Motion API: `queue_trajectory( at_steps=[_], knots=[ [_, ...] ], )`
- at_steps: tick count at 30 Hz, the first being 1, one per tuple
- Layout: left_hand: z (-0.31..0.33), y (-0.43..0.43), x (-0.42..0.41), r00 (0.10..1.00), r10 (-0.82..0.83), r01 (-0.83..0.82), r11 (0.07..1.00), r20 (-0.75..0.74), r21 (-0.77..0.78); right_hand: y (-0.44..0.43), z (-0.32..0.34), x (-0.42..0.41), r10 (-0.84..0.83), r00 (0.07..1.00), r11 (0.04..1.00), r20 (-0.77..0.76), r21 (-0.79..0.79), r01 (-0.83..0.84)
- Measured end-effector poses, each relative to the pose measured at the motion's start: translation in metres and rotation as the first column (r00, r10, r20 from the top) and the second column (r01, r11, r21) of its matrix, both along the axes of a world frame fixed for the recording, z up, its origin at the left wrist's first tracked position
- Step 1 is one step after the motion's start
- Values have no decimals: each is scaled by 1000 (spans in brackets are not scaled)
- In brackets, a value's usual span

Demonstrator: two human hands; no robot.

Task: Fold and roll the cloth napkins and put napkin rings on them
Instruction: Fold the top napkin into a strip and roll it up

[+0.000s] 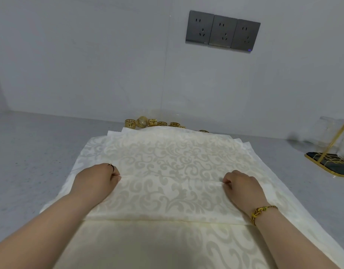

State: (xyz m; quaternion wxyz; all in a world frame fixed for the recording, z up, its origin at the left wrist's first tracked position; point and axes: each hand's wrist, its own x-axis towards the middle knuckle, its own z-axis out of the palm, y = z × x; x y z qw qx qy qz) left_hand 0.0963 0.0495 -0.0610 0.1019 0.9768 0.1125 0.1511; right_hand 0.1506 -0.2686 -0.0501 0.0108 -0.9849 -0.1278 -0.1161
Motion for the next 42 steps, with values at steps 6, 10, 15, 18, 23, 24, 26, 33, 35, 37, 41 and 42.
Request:
queue_trajectory(
  at_steps=[6,10,15,18,23,24,26,33,35,37,41,42],
  knots=[
    [2,-5,-4,997,-53,58,994,-56,91,-1,-6,4,-19,998,998,60,65,15],
    [10,-42,-11,930,-339,346,938,-141,30,8,-4,2,-43,998,999,52,-6,44],
    [-5,-79,-9,887,-386,408,912,-254,36,59,4,-20,192,980,962,-46,208,-179],
    [-10,-80,-11,881,-370,397,917,-296,35,94,-7,-38,279,931,954,-236,182,-240],
    [-8,-78,-12,874,-355,377,926,-332,2,79,-17,-40,211,912,977,-353,109,-184],
    [-7,-77,-13,872,-354,374,928,-338,-6,68,-17,-40,189,915,982,-356,99,-164],
    [-5,-76,-13,867,-354,371,928,-350,-19,40,-15,-39,119,929,992,-350,69,-101],
    [25,-71,14,854,-344,355,934,-390,-47,-39,0,-62,236,927,940,-292,312,-141],
    [34,-73,24,826,-335,329,940,-453,-96,-41,-5,-67,308,931,943,-196,197,-270],
    [42,-77,31,794,-332,297,943,-509,-152,-40,-15,-66,387,920,920,62,45,-390],
    [50,-83,34,766,-368,293,930,-527,-222,-29,-7,-59,358,895,932,264,-155,-327],
    [53,-84,31,767,-376,294,926,-521,-236,-29,-5,-54,358,893,929,273,-201,-310]
  ],
)
